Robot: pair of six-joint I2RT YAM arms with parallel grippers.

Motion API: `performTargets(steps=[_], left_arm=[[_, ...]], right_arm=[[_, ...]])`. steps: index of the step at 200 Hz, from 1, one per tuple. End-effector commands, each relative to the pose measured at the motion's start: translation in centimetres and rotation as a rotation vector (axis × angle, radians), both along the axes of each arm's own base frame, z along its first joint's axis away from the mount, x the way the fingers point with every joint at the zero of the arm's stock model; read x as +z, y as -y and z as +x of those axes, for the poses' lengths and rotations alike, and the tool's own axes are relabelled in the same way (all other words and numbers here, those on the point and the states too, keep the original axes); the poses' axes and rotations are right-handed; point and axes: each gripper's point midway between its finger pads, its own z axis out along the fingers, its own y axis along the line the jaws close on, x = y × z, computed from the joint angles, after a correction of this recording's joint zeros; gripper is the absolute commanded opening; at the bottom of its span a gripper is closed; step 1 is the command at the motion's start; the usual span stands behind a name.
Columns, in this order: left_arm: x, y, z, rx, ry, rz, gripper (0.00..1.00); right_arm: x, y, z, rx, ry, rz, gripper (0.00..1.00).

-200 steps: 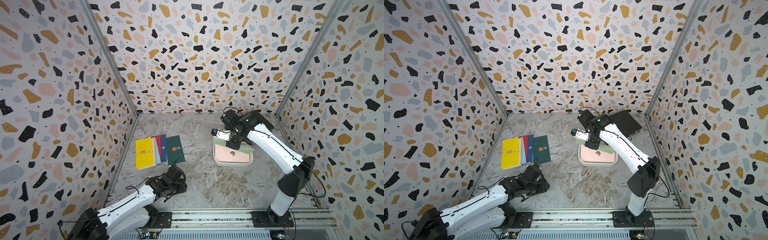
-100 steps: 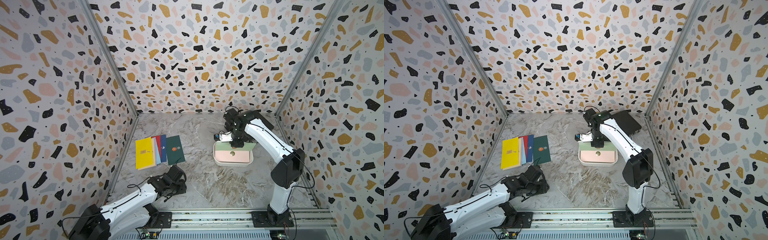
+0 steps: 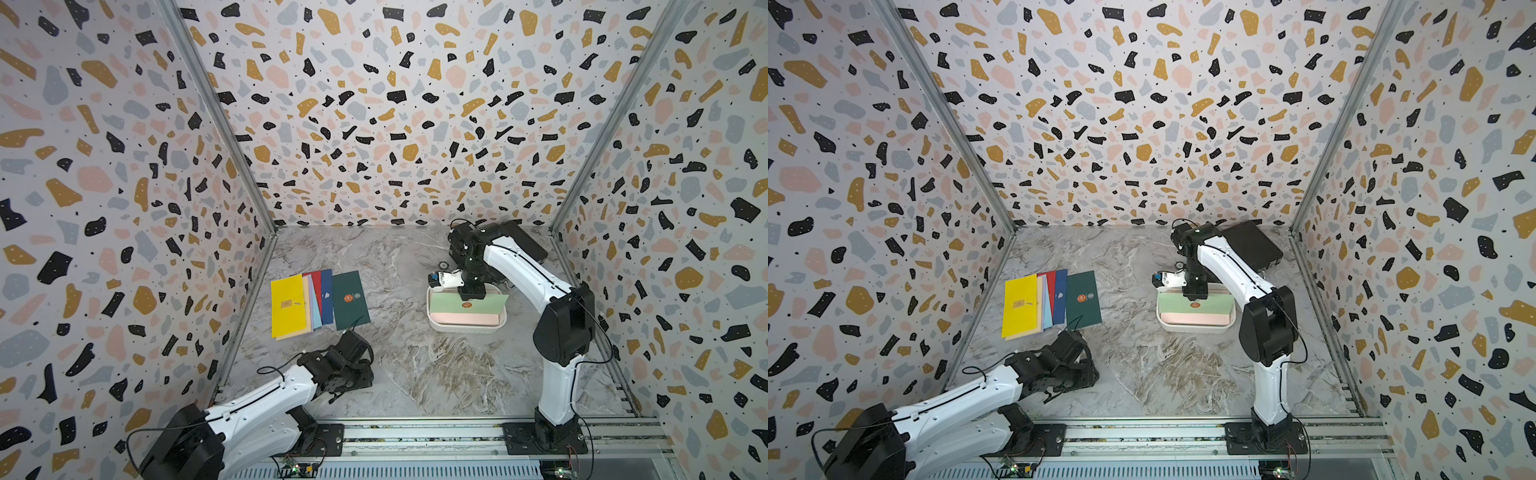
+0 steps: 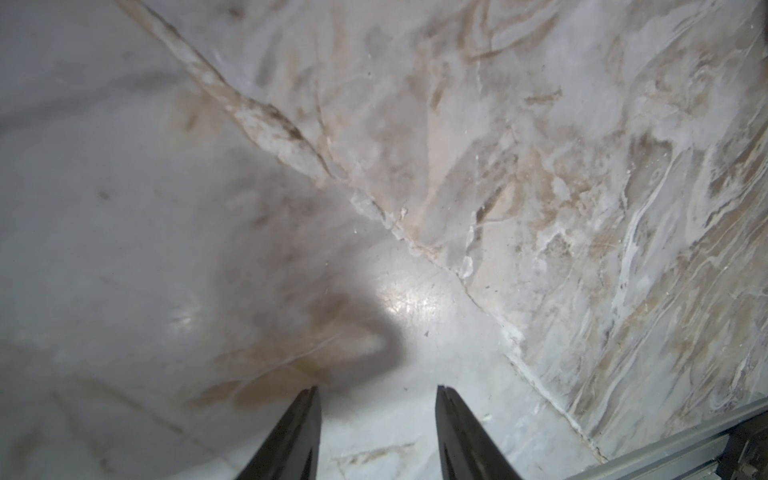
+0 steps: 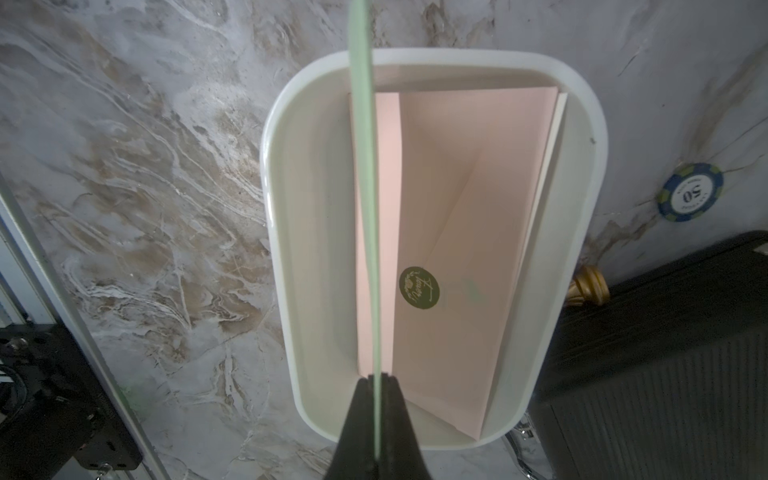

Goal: Put the sealed envelopes into the storage box
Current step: Place the envelope in the storage box.

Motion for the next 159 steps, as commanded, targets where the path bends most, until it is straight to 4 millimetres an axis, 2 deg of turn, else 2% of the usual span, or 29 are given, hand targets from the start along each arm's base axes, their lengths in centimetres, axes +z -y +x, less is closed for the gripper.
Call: performTargets(steps=[1, 68, 94, 110, 140, 159], left_arm=[[0.8, 0.8, 0.6, -0.018, 0.025, -0.027, 0.49], [0.8, 1.1, 0.6, -0.031, 0.017, -0.032, 0.51], [1.8, 0.9, 1.0, -0.041, 0.038, -0.012, 0.52], [2.7, 0.8, 1.4, -0.046, 0.064, 0.001, 0.53], [4.2, 0.7, 2.5, -0.053, 0.108, 0.032, 0.56], [5.4, 0.4, 3.6, -0.051, 0.142, 0.07, 0.58]], right_arm=[[0.2, 0.1, -0.7, 0.007, -0.034, 0.012, 0.0], [-1.3, -0.4, 0.9, -0.014, -0.035, 0.013, 0.0], [-1.2, -0.6, 2.1, -0.041, 0.01, 0.013, 0.14], [-0.7, -0.6, 3.8, -0.093, 0.083, 0.008, 0.2], [0.8, -1.0, 4.8, -0.133, 0.15, 0.041, 0.3], [3.8, -1.5, 6.5, -0.219, 0.256, 0.107, 0.31]])
